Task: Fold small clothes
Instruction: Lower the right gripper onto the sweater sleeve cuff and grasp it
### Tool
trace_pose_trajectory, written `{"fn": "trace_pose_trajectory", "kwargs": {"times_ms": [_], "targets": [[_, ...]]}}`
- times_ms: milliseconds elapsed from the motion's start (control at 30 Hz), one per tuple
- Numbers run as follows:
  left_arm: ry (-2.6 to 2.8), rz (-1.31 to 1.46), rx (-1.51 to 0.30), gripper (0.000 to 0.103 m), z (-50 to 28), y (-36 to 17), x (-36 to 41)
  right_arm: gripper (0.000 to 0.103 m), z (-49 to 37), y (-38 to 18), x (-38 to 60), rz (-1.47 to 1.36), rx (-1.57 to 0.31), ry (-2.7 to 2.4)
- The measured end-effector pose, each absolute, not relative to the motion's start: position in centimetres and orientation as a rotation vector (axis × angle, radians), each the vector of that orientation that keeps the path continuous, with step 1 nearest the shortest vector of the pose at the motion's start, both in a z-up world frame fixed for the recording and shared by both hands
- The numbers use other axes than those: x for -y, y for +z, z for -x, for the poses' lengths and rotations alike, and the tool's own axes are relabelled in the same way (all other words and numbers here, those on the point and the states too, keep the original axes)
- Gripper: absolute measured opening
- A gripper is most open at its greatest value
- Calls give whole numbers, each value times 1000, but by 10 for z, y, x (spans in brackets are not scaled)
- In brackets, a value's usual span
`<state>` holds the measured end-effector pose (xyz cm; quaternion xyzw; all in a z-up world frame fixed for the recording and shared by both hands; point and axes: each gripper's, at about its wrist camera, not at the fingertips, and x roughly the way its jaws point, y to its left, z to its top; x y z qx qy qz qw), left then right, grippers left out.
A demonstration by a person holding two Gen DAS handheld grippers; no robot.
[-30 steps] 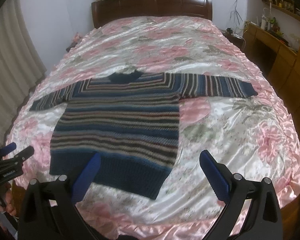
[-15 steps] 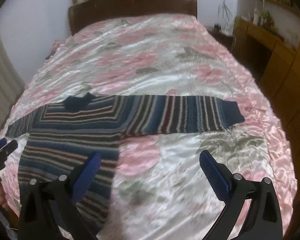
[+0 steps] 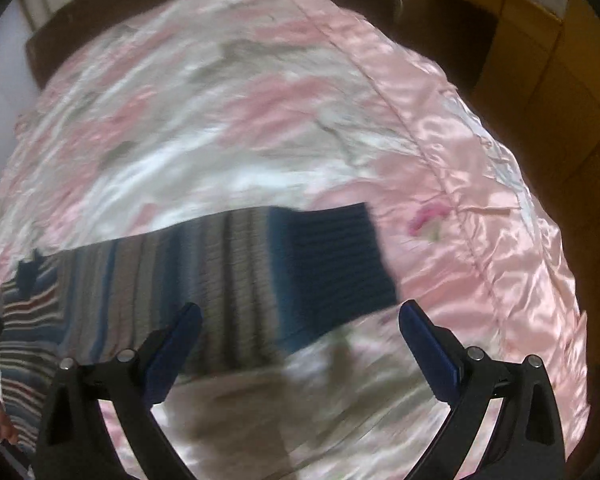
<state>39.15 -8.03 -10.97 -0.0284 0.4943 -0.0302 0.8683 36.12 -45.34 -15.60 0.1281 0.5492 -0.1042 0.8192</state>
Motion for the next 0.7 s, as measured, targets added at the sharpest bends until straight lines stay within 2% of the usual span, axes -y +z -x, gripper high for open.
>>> {"fn": "trace_pose_trajectory", "kwargs": {"times_ms": [300,367,467,533,567,600,633,700], "targets": [[-113,76,-1097,100,-424,-143,128,99,-382,-214,505,-425,-1252,-146],[-114,72,-1095,100,-423,-145,129,93,-382,-224,509,-452,-1260,-140],[-104,43,-1088,100,-421,-147,122,75,-380,-224,513,-438,-1229,-169],[-77,40,-1092,100,-422,-148,112,36,-378,-219,512,-456,-1210,-159],[-67,48,-1096,100,-423,-149,107,28,-377,-217,512,-454,-1208,-159],[-54,59,-1099,100,-423,-149,100,21,-377,-214,512,-471,-1204,-137],[-42,70,-1101,100,-424,-150,95,18,-377,-209,509,-482,-1196,-117],[-18,93,-1104,100,-425,-149,82,16,-377,-197,499,-449,-1180,-96]]}}
